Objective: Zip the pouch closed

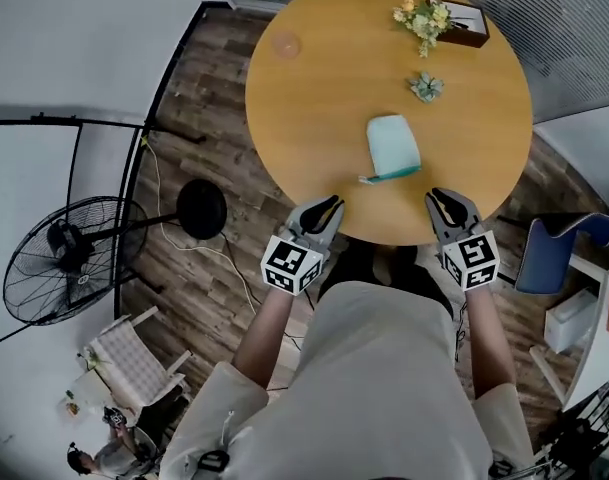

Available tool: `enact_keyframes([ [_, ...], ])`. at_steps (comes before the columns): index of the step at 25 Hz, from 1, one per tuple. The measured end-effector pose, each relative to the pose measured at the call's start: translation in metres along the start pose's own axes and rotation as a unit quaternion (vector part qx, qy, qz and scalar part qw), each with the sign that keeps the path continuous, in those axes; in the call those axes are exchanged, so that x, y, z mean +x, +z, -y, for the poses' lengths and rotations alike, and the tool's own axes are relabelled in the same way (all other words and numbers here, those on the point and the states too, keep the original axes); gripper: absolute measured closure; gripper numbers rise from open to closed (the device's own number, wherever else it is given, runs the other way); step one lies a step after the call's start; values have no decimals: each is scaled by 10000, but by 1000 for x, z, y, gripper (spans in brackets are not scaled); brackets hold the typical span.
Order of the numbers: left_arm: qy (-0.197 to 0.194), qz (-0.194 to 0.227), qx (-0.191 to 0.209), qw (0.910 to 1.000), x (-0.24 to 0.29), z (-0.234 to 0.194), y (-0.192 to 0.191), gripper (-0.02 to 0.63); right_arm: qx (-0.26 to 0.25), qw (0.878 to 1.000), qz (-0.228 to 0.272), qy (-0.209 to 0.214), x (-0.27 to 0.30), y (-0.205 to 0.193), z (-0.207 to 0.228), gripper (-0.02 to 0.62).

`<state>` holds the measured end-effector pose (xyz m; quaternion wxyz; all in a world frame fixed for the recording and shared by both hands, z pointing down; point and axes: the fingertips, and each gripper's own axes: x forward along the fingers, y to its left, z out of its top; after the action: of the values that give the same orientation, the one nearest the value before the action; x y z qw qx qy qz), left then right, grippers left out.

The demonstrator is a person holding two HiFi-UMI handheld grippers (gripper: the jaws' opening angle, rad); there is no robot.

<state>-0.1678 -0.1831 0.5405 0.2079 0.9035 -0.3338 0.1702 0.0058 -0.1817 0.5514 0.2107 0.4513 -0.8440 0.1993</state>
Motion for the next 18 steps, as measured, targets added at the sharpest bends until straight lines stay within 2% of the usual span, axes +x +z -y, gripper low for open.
enact_keyframes([
  [10,-597,-549,580,9950,50,-34,-36,552,245,9985,-468,-125,51,-42,-4,555],
  [18,-1119,-1022,1046,9829,88,-44,-71,552,378,9959,-826,9,86,-79,-9,555],
])
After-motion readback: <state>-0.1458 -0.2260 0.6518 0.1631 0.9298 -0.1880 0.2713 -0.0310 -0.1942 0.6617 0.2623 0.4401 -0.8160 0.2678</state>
